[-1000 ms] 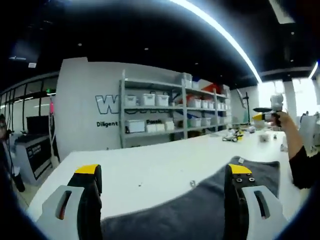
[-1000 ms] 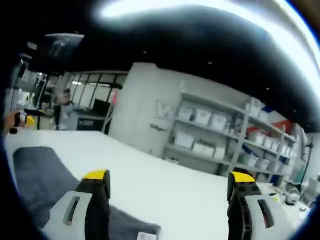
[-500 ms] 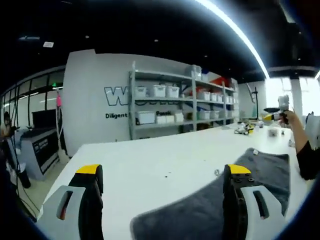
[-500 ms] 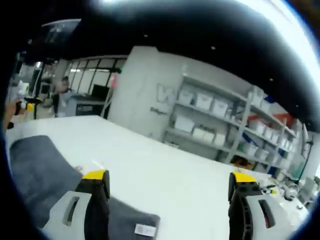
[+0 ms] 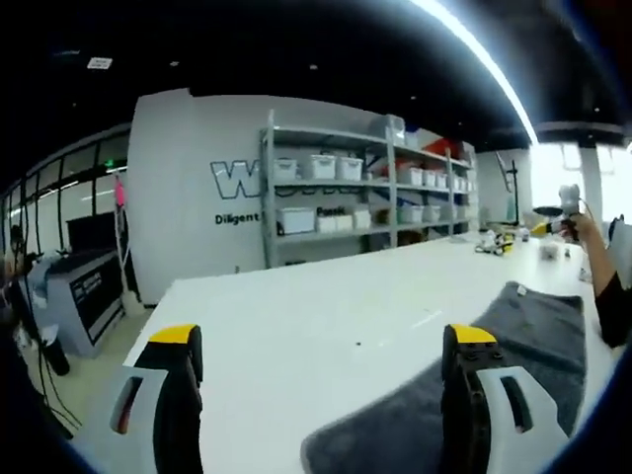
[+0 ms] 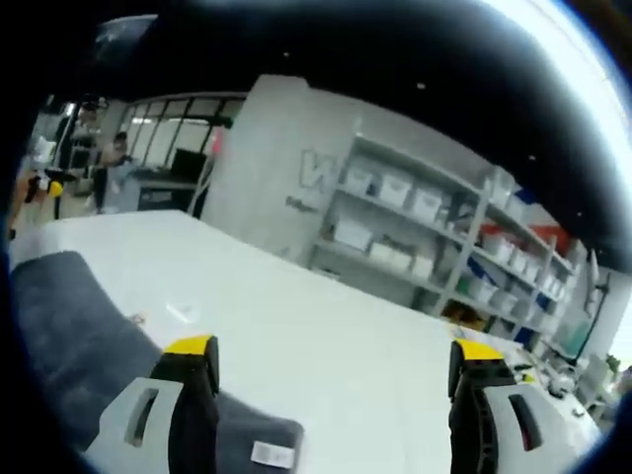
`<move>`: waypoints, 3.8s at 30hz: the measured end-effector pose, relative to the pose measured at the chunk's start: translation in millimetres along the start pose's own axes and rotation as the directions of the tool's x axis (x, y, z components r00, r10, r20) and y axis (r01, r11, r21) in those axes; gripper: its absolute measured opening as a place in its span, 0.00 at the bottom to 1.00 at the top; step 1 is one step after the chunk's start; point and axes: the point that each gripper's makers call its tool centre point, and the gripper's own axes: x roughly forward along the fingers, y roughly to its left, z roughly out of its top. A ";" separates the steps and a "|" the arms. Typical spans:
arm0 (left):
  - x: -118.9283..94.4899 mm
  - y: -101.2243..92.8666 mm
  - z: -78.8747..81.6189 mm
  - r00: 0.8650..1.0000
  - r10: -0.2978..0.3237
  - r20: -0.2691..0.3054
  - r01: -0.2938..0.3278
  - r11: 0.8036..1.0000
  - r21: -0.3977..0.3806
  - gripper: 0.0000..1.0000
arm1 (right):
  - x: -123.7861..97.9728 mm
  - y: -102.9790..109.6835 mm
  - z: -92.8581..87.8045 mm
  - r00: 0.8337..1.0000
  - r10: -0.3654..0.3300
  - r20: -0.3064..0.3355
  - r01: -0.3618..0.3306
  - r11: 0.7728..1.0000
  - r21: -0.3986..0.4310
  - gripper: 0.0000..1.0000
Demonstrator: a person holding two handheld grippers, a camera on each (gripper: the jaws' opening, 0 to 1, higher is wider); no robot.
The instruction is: Open the folded towel by lifting each exposed corner and separating the folded layers until the towel lies flat within the target outline without major curled edges
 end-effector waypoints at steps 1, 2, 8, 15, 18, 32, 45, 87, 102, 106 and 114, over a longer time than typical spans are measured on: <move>1.1 -2.1 4.0 1.000 -0.015 0.008 0.015 1.000 -0.008 0.99 | 1.0 0.0 -0.5 1.000 -0.001 -0.002 0.001 1.000 -0.002 0.96; 1.2 -3.6 4.8 1.000 -0.022 0.004 0.022 1.000 -0.004 1.00 | 2.3 0.8 -1.5 1.000 -0.001 -0.006 0.001 1.000 -0.005 0.96; 10.8 12.1 5.2 1.000 -0.012 -0.008 0.012 0.999 -0.045 0.98 | 11.0 -2.5 -7.4 1.000 -0.016 -0.021 0.017 0.999 0.036 0.96; 9.0 8.2 -17.6 0.998 -0.040 -0.043 0.038 0.999 -0.039 0.99 | 17.9 11.6 -12.2 0.999 0.017 -0.044 -0.017 1.000 0.017 0.92; 6.9 7.3 -20.0 0.998 -0.048 -0.052 0.046 0.998 -0.035 0.98 | 19.9 20.8 -15.9 0.997 0.047 -0.059 -0.047 0.999 0.005 0.92; 9.3 15.1 -38.8 0.991 -0.063 -0.119 0.060 0.998 -0.028 0.84 | 43.1 23.9 -48.7 0.989 0.095 -0.112 -0.090 0.995 0.053 0.83; 16.4 -8.5 -106.2 0.920 -0.240 -0.311 0.251 0.968 -0.006 0.78 | 59.0 27.3 -105.1 0.962 0.129 -0.242 -0.103 0.988 0.116 0.61; 27.9 16.0 -175.0 0.876 -0.175 -0.450 0.192 0.981 -0.007 0.29 | 89.3 56.5 -162.2 0.914 0.209 -0.349 -0.145 0.969 0.200 0.52; 29.2 6.5 -189.2 0.848 -0.191 -0.494 0.225 0.974 0.010 0.29 | 85.0 47.0 -189.5 0.887 0.160 -0.432 -0.079 0.977 0.200 0.30; 29.3 7.4 -189.0 0.849 -0.187 -0.494 0.217 0.976 0.003 0.27 | 83.2 42.3 -184.9 0.894 0.133 -0.427 -0.060 0.982 0.179 0.26; 29.9 7.4 -193.2 0.846 -0.182 -0.502 0.208 0.978 -0.005 0.24 | 84.3 50.7 -208.1 0.853 0.148 -0.501 -0.076 0.984 0.161 0.28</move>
